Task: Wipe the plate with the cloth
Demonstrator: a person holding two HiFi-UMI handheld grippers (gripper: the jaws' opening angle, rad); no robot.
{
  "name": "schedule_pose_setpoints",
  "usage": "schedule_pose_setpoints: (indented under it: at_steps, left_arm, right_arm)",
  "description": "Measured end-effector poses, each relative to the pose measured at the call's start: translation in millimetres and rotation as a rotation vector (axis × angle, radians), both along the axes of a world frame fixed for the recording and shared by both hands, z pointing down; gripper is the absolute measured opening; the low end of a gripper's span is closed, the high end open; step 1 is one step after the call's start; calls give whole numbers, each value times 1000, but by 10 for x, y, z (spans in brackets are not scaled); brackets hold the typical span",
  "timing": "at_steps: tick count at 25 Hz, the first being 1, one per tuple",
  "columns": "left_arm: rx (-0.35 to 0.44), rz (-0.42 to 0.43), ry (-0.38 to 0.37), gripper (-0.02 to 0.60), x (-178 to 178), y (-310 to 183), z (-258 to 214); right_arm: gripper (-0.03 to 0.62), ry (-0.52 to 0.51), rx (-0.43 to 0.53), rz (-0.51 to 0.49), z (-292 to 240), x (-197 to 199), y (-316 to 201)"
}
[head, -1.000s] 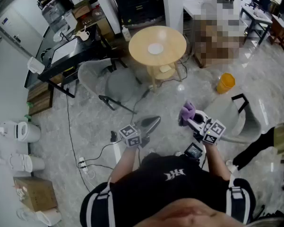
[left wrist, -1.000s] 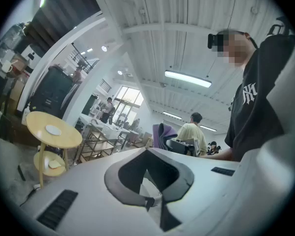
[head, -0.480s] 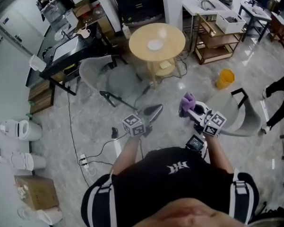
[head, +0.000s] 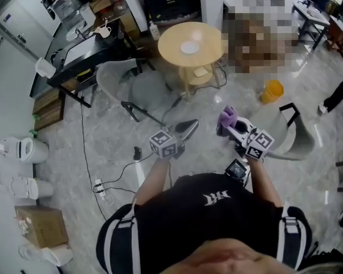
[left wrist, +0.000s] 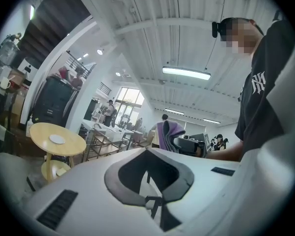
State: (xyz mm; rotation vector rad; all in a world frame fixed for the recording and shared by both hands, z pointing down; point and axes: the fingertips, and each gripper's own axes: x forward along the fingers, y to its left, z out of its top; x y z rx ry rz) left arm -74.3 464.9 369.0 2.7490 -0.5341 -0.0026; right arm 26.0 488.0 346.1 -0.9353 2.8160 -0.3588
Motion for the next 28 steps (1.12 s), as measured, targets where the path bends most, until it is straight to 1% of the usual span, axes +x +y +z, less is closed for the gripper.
schedule_pose_setpoints:
  at_steps: [10,14,28]
  left_arm:
    - [15,7,-17,11,29,129,-35]
    - [24,-8,-23,11,83,119,-80]
    - [35,-40,-47,11,513,209,-54]
  right_arm:
    - [100,7,7,10,-14,42,135]
    - [100,-1,15,4,-30,120,164]
    - [100,-8,24,-25,58,599,185]
